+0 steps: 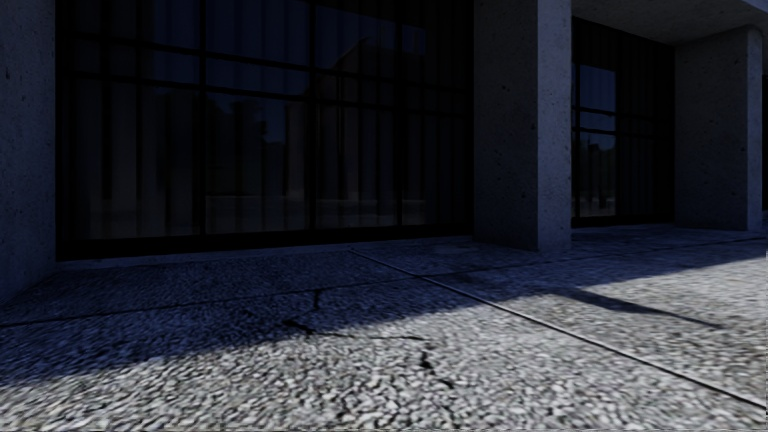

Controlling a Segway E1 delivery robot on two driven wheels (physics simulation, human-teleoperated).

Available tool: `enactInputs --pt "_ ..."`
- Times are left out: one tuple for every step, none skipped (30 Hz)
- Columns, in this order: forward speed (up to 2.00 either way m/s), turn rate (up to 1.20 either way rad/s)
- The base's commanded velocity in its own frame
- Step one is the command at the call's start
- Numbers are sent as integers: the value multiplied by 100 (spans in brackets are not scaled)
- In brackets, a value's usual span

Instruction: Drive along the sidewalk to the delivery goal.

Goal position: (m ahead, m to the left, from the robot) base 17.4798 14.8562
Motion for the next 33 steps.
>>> enactInputs --pt "0 99" --pt "0 99" --pt "0 99" --pt "0 99" --pt "0 99" --pt "0 99" --pt "0 99" --pt "0 99" --pt "0 99" --pt "0 99" --pt "0 99" --pt "0 99" --pt "0 99" --pt "0 99" --pt "0 99" --pt "0 99" --pt "0 99" --pt "0 99" --pt "0 99" --pt "0 99" --pt "0 99" --pt "0 99" --pt "0 99" --pt "0 99" --pt "0 99" --pt "11 99" --pt "19 99" --pt "19 99" --pt "22 99" --pt "28 99" --pt "39 99" --pt "47 99" --pt "53 94"
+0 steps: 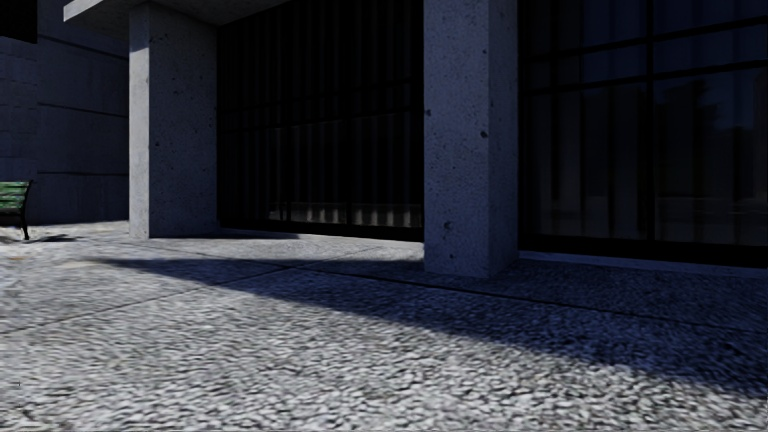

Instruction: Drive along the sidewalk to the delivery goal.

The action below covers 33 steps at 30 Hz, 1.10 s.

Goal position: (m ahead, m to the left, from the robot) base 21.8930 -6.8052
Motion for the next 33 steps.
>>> enactInputs --pt "53 94" --pt "55 82" --pt "55 78" --pt "55 77" --pt "56 76" --pt "56 76" --pt "57 76" --pt "57 76" --pt "57 76" --pt "57 76" --pt "58 76" --pt "60 76" --pt "60 76" --pt "65 76" --pt "68 76" --pt "70 76" --pt "70 76" --pt "70 76" --pt "70 76" --pt "70 76" --pt "70 76" --pt "71 76" --pt "71 66" --pt "72 21" --pt "72 21" --pt "72 4" --pt "74 0" --pt "77 0" --pt "81 0" --pt "86 0" --pt "90 0" --pt "90 0" --pt "90 0"
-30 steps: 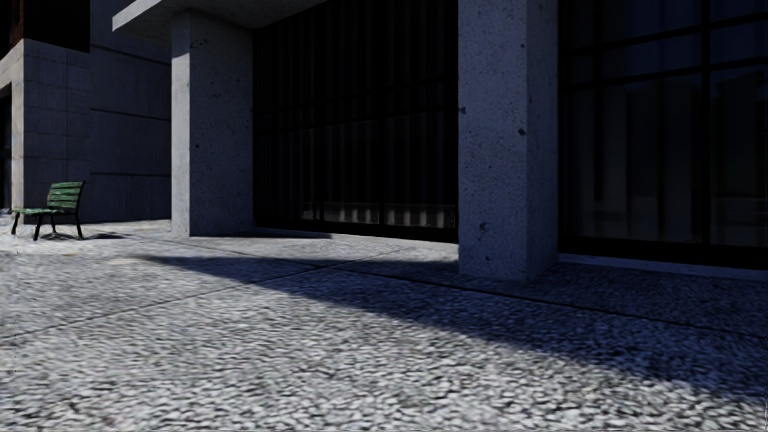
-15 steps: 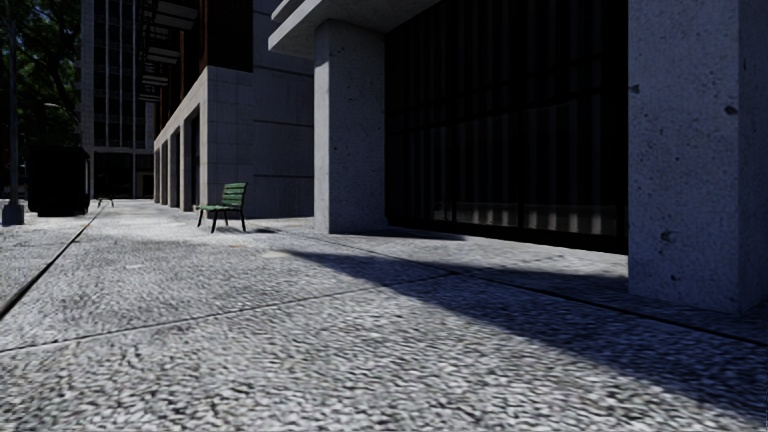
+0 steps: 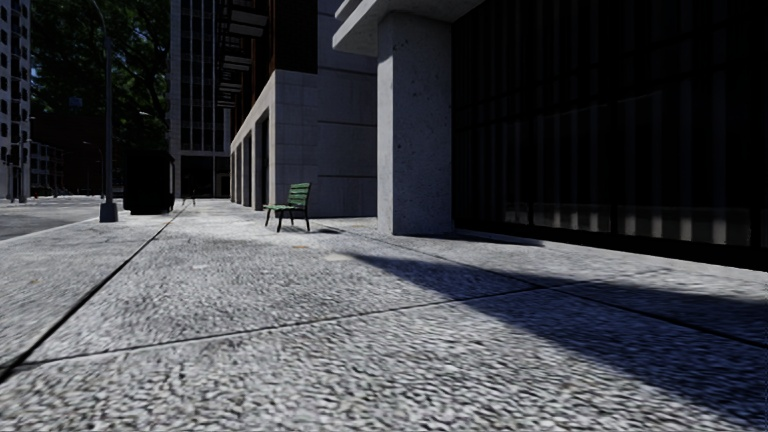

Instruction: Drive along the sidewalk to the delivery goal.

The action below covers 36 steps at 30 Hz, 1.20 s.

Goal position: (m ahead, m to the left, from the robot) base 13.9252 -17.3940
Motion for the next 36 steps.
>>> enactInputs --pt "91 0" --pt "91 0" --pt "92 0" --pt "92 0" --pt "96 0" --pt "106 0" --pt "112 0" --pt "117 0" --pt "117 0" --pt "118 0" --pt "119 0" --pt "119 0" --pt "120 0" --pt "120 0" --pt "120 0" --pt "122 0" --pt "129 0" --pt "133 0" --pt "135 0" --pt "135 0" --pt "136 0" --pt "136 0" --pt "136 0" --pt "135 0" --pt "135 0" --pt "135 0" --pt "135 0" --pt "135 0" --pt "135 0" --pt "135 0" --pt "135 0" --pt "135 0" --pt "136 0" --pt "138 0" --pt "141 1" --pt "143 5"
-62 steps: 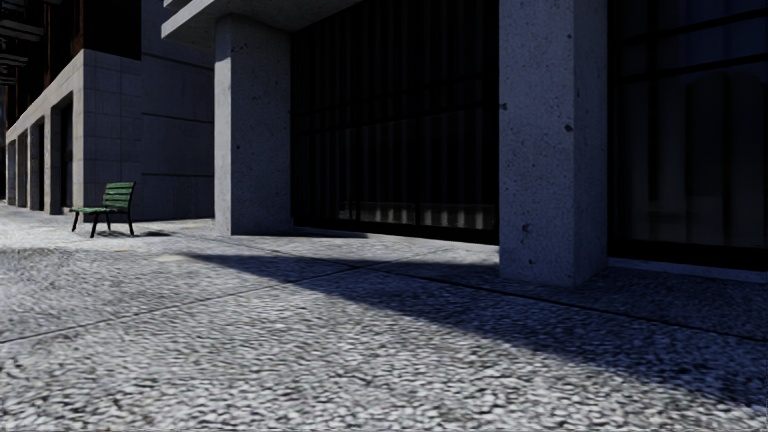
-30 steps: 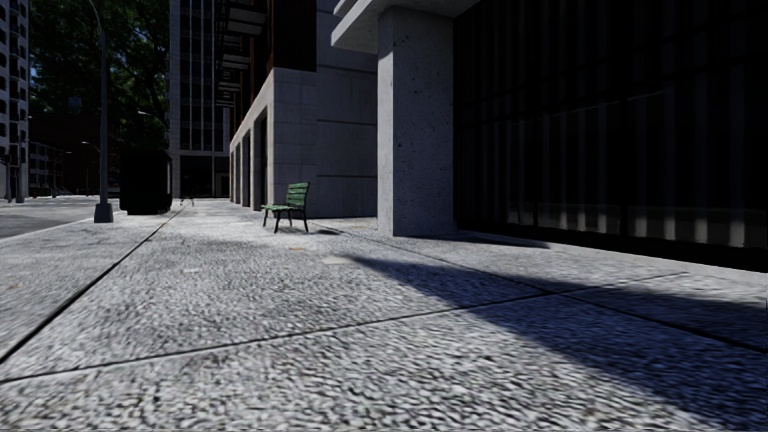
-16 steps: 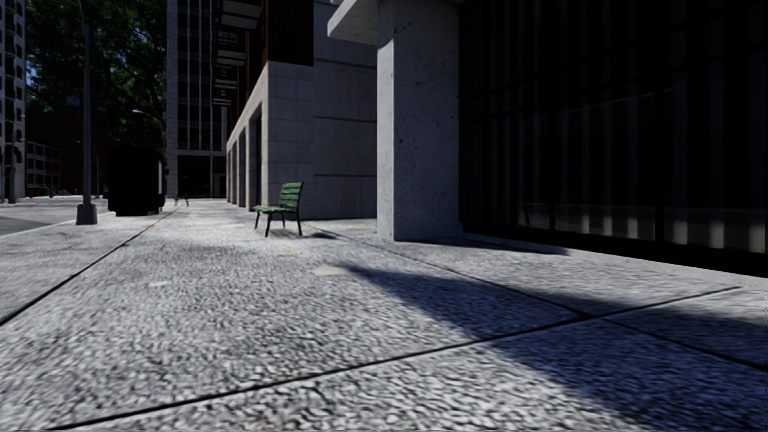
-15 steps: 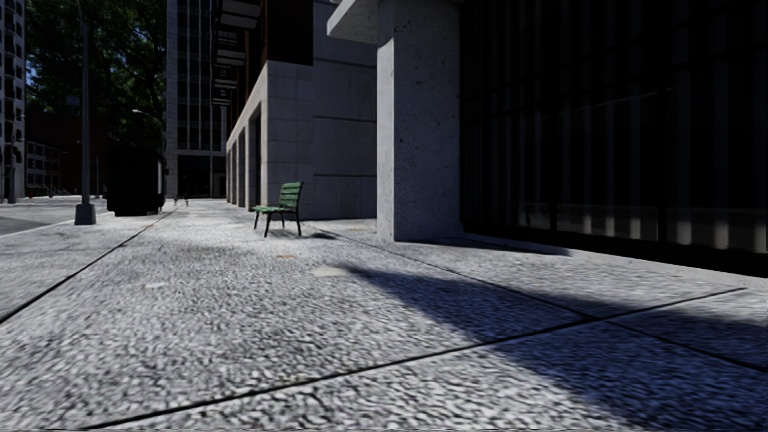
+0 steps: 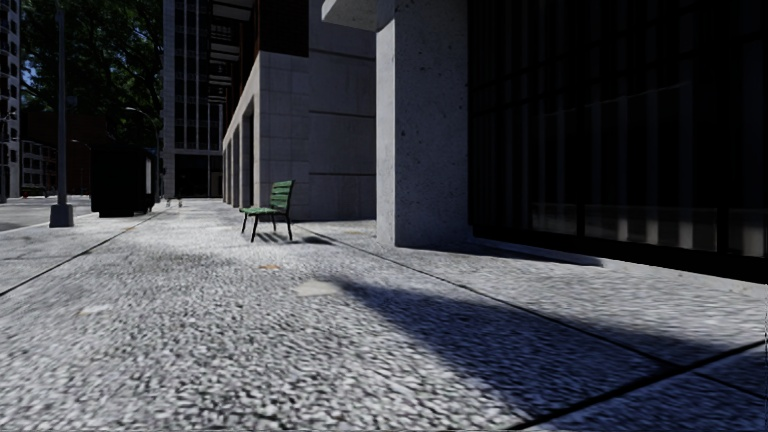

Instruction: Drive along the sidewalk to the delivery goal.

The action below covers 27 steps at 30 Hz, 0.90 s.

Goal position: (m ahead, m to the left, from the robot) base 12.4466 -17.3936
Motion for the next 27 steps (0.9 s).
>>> enactInputs --pt "143 5" --pt "144 10" --pt "144 13" --pt "145 14" --pt "147 15" --pt "148 15" --pt "148 15" --pt "148 15" --pt "149 15" --pt "149 15" --pt "149 15" --pt "149 15" --pt "149 15" --pt "150 15" --pt "150 15" --pt "150 15" --pt "150 15" --pt "150 15" --pt "150 15" --pt "153 15" --pt "154 15" --pt "155 15" --pt "155 15" --pt "155 15" --pt "155 15" --pt "155 15" --pt "155 15"
